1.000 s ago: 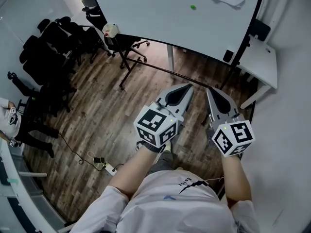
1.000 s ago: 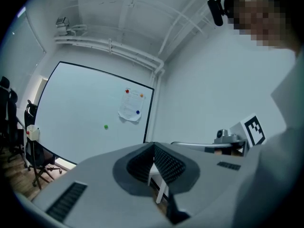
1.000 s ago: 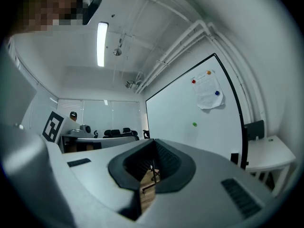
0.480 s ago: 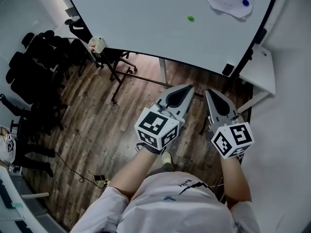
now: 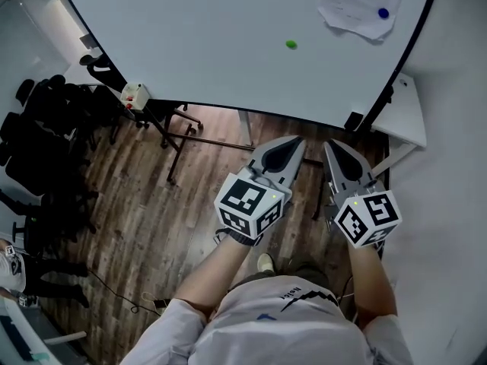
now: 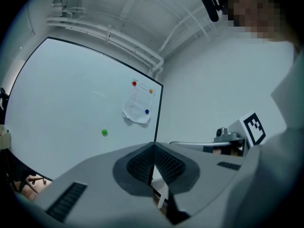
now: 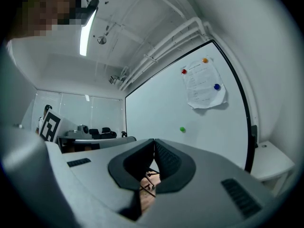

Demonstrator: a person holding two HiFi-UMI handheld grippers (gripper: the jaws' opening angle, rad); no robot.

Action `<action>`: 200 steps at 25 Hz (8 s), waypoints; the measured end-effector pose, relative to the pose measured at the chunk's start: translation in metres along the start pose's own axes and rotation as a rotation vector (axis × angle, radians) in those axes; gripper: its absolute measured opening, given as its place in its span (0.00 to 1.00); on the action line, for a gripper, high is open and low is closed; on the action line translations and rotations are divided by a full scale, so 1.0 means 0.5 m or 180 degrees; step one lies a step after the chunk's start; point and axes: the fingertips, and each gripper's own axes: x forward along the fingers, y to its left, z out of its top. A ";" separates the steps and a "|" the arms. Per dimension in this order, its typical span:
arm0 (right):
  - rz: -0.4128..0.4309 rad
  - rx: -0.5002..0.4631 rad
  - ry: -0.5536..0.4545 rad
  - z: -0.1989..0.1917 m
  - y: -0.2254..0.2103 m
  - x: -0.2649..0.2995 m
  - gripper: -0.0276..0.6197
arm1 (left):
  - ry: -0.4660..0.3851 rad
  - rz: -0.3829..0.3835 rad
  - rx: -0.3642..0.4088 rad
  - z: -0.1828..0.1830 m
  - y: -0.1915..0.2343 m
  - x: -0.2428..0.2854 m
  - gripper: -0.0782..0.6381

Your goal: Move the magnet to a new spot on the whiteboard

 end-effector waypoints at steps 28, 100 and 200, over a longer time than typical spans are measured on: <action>-0.0006 -0.0301 -0.0330 0.191 -0.334 0.196 0.07 | -0.0233 -0.0012 0.0084 0.112 0.080 0.380 0.12; -0.1538 -0.2401 -0.0220 0.355 -0.525 0.317 0.24 | -0.0141 0.0020 0.0136 0.123 0.151 0.489 0.12; -0.0714 -0.2053 0.0479 -0.057 -0.349 0.551 0.24 | 0.0020 0.0713 -0.0127 -0.018 0.375 0.269 0.12</action>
